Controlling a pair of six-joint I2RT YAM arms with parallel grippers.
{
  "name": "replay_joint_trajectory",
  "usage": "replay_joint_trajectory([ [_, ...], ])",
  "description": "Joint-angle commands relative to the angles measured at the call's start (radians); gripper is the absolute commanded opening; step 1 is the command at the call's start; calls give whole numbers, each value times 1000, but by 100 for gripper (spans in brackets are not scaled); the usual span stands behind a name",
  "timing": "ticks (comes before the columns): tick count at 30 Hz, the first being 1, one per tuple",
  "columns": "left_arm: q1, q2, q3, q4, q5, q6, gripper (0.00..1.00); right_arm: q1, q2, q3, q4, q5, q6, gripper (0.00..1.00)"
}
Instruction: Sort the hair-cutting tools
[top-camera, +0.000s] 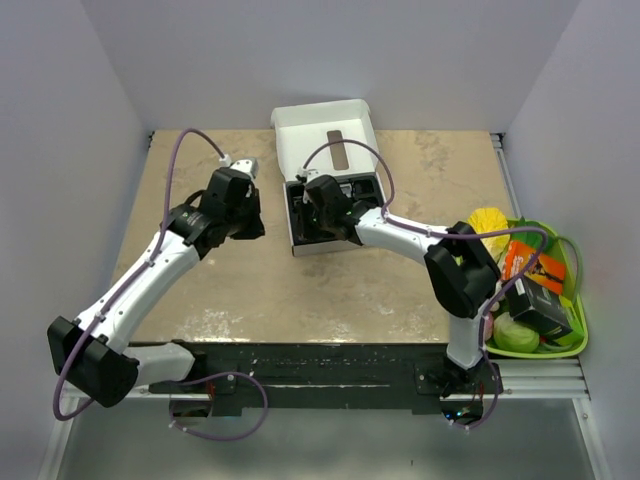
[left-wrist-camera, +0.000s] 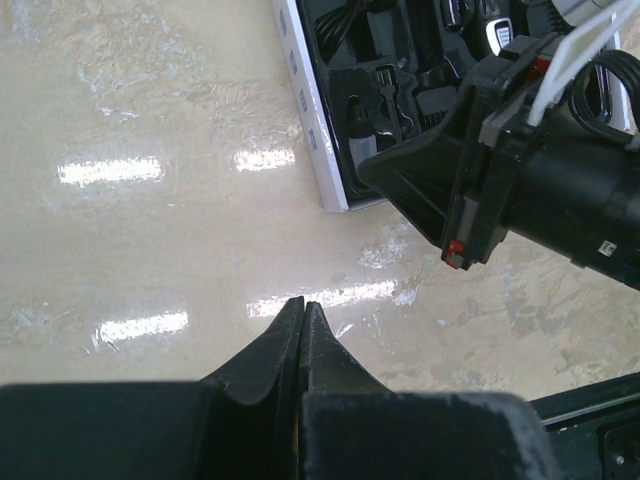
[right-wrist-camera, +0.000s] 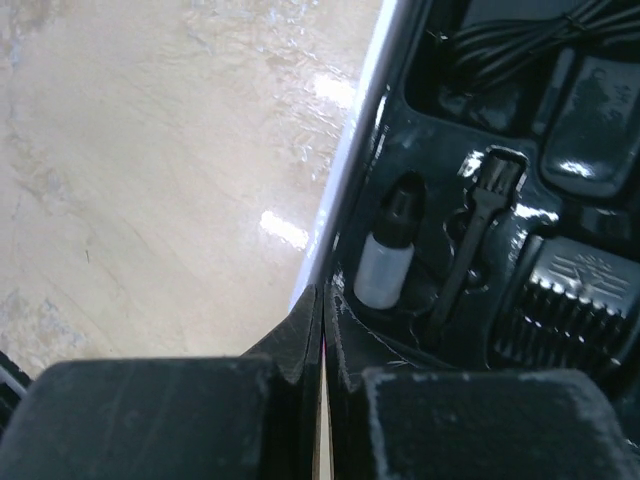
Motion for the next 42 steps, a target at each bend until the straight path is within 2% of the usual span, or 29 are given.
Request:
replay_joint_trajectory([
  [1, 6, -26, -31, 50, 7, 41, 0, 10, 24, 66, 30, 37, 24, 0],
  [18, 6, -33, -82, 87, 16, 47, 0, 12, 31, 104, 4, 156, 12, 0],
  [42, 6, -20, -97, 101, 7, 53, 0, 10, 131, 116, -5, 218, 6, 0],
])
